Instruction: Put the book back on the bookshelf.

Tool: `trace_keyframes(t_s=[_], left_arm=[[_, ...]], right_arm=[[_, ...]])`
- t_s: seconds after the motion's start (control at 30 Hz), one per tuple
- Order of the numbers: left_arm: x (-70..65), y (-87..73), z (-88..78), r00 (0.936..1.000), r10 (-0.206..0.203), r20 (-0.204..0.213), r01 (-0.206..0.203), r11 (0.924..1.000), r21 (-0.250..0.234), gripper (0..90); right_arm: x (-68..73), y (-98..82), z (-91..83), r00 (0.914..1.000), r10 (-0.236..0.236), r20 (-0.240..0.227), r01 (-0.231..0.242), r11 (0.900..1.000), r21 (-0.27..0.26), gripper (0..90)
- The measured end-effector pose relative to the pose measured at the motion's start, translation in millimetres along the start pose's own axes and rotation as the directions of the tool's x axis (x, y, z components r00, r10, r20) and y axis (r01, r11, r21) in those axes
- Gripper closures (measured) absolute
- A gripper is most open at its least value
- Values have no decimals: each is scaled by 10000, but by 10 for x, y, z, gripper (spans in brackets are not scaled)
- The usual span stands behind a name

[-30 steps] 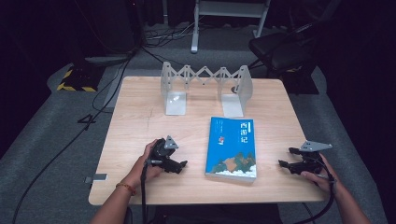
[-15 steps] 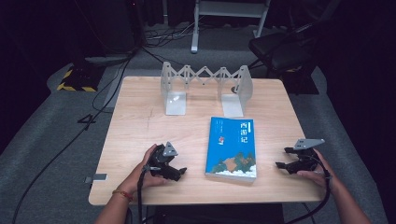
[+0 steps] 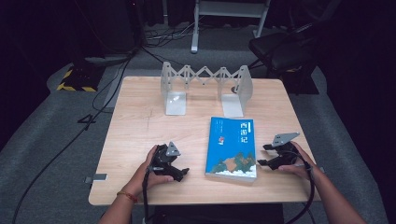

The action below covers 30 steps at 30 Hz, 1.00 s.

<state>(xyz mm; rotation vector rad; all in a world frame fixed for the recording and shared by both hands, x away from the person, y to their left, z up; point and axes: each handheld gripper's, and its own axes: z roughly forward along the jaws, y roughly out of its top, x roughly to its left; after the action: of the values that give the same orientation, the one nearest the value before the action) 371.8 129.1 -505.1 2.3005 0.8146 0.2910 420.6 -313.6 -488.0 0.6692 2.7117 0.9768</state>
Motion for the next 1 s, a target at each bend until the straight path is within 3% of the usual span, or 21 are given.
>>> trace_keyframes(t_s=[0.07, 0.13, 0.23, 0.3, 0.67, 0.83, 1.0], left_arm=[[0, 0, 0, 10000, 2, 1, -2, 10000, -1, 7], [0, 1, 0, 10000, 2, 2, -2, 10000, 1, 7], [2, 1, 1, 10000, 5, 27, -5, 10000, 2, 6], [6, 3, 3, 10000, 29, 54, -29, 10000, 0, 5], [12, 5, 4, 9999, 88, 111, -88, 10000, 9, 4], [13, 5, 4, 9999, 124, 105, -124, 9999, -2, 7], [13, 6, 4, 9999, 129, 107, -129, 9999, 1, 7]], right_arm=[[65, 34, 44, 9997, -139, -188, 138, 9999, -38, 261], [117, 51, 51, 9990, -421, 177, 420, 9991, 52, 258], [147, 30, 44, 9989, -360, 290, 363, 9993, -111, 283], [154, 11, 37, 9992, -400, -49, 399, 9991, -145, 282], [161, -23, 15, 9993, -246, -265, 234, 9987, -450, 295], [138, -57, -9, 9968, 78, -792, -143, 9965, -822, 311], [187, -56, -15, 9964, -138, -842, 82, 9978, -665, 320]])
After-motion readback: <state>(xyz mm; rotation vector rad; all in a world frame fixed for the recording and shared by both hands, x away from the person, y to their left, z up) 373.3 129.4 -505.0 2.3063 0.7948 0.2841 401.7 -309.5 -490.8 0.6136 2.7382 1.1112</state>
